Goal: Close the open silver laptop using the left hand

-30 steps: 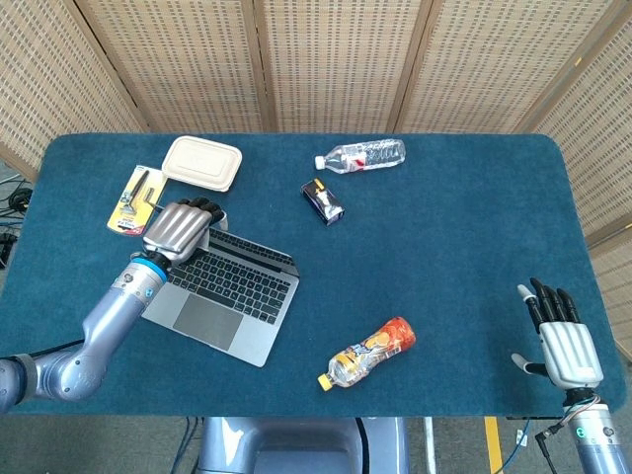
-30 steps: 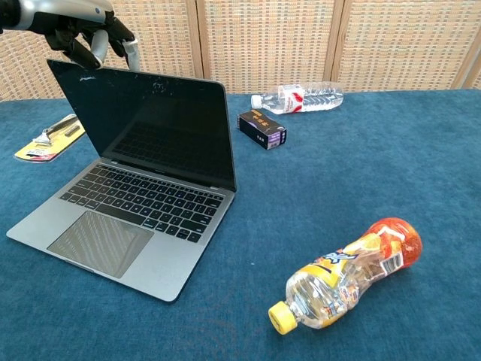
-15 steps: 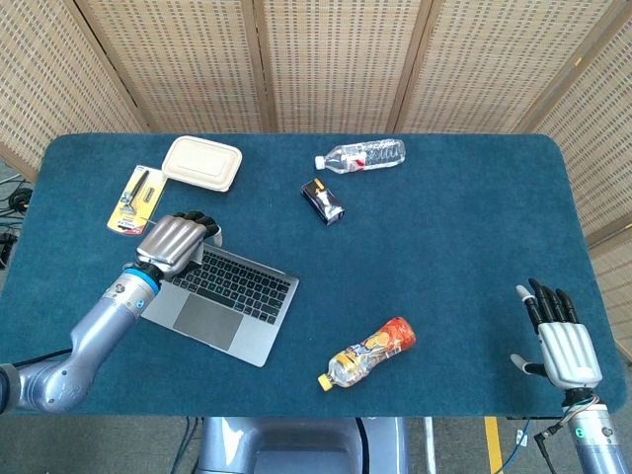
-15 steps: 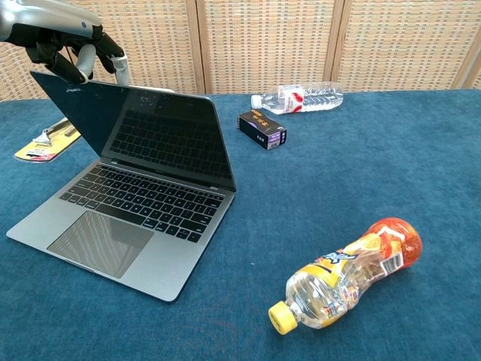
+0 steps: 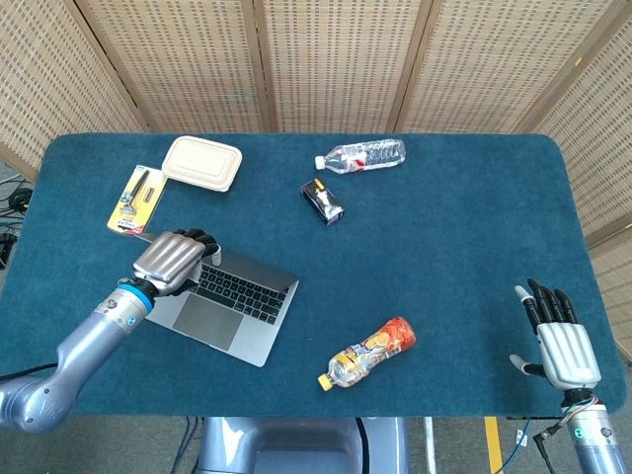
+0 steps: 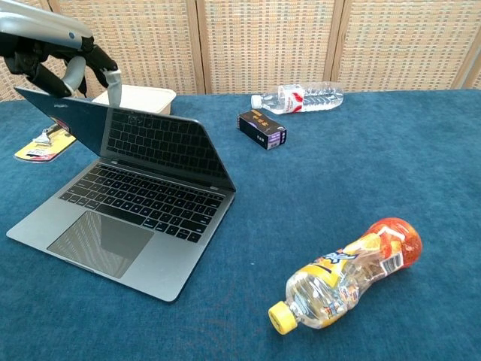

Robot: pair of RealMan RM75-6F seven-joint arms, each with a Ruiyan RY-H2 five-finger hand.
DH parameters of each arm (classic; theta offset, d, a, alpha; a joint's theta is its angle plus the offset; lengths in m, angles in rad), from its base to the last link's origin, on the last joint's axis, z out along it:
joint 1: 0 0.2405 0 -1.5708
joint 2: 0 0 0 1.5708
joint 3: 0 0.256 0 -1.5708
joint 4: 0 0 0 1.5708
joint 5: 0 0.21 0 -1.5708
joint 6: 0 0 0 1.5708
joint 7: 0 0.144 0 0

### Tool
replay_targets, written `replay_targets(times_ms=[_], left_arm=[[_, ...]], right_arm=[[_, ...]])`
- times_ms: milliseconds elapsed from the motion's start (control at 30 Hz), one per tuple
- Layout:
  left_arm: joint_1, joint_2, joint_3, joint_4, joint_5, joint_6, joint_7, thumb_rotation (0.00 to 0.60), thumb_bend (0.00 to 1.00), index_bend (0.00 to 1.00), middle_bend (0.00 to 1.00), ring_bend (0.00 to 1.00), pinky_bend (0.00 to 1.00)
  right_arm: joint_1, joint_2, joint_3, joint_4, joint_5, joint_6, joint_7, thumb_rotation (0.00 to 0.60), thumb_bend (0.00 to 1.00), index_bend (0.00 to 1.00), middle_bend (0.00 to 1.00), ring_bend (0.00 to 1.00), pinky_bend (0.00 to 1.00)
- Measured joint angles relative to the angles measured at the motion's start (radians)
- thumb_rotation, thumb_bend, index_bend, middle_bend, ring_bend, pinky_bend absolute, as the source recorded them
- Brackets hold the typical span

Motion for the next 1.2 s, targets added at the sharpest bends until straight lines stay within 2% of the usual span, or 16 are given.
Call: replay_targets(times_ms=[967, 1200], left_arm=[[-0.005, 0.011, 0.083, -0.041, 0.030, -0.035, 0.014, 0.600, 1.00, 0.39, 0.28, 0.18, 0.25], [0.010, -0.011, 0.109, -0.029, 0.053, -0.047, 0.002, 0.600, 1.00, 0.39, 0.28, 0.18, 0.25]], right_arm=[[0.001, 0.001, 0.000, -0.001, 0.004, -0.004, 0.000, 0.600, 0.05, 0.00, 0.00, 0.00, 0.00], [0.000, 0.002, 0.000, -0.001, 0.002, -0.001, -0.001, 0.600, 0.05, 0.00, 0.00, 0.00, 0.00]])
